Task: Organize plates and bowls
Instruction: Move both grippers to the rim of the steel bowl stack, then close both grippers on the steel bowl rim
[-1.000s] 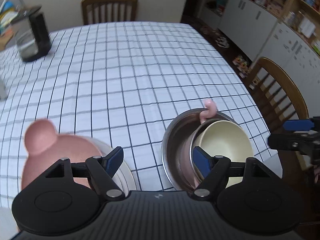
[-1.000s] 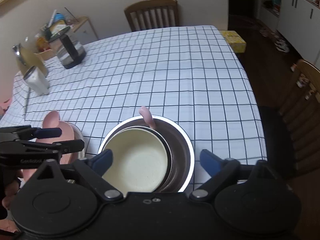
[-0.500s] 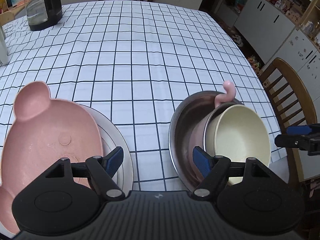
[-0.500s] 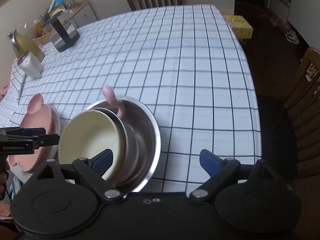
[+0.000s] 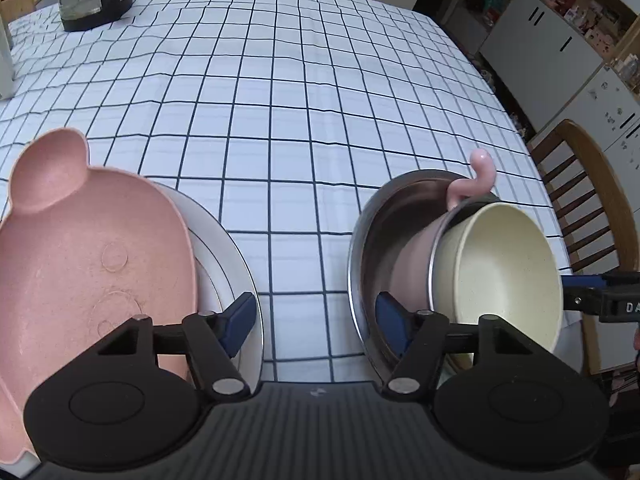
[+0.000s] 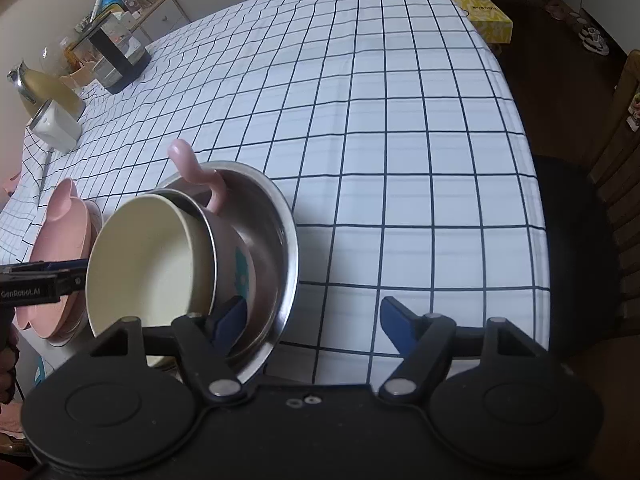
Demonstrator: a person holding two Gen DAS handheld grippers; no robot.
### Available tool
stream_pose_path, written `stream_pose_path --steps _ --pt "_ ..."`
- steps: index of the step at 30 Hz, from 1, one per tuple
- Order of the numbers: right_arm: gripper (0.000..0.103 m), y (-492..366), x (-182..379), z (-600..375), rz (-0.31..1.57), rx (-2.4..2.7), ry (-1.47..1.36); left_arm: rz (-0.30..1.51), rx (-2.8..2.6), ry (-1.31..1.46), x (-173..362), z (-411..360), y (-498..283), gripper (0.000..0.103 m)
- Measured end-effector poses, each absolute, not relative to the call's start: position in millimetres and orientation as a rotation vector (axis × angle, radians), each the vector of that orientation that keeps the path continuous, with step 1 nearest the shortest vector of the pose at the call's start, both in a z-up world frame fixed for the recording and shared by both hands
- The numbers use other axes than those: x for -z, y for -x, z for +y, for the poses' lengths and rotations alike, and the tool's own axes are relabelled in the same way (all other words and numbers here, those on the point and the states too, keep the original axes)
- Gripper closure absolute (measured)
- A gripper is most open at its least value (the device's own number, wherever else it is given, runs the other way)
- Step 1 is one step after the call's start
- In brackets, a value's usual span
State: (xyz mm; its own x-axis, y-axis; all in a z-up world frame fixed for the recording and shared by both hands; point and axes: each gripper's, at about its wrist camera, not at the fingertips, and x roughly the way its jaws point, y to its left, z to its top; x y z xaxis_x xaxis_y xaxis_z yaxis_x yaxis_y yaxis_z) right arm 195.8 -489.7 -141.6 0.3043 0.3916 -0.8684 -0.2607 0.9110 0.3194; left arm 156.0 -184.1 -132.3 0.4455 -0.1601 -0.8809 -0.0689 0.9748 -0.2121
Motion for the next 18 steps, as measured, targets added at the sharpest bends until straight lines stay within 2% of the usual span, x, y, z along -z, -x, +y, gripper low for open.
stream_pose_path --steps 2,6,8,10,18 --pt "0.033 -196.0 143.4 -488.8 1.193 -0.434 -0.128 1.111 0.052 0.215 132.8 -184.7 -160.4 0.038" --pt "0.043 -194.0 146.7 -485.1 1.203 -0.428 -0.126 1.110 0.063 0.173 130.2 -184.3 -169.2 0.040" --pt "0.047 -191.9 148.1 -483.7 1.208 -0.411 -0.129 1.103 0.079 0.135 127.5 -188.0 -173.2 0.044" --pt "0.052 -188.5 149.1 -482.5 1.213 -0.391 -0.144 1.112 0.099 0.128 127.3 -191.0 -178.9 0.053" --pt "0.059 -175.0 151.9 -475.8 1.226 -0.349 -0.188 1.198 0.146 0.132 142.2 -202.8 -180.5 0.066"
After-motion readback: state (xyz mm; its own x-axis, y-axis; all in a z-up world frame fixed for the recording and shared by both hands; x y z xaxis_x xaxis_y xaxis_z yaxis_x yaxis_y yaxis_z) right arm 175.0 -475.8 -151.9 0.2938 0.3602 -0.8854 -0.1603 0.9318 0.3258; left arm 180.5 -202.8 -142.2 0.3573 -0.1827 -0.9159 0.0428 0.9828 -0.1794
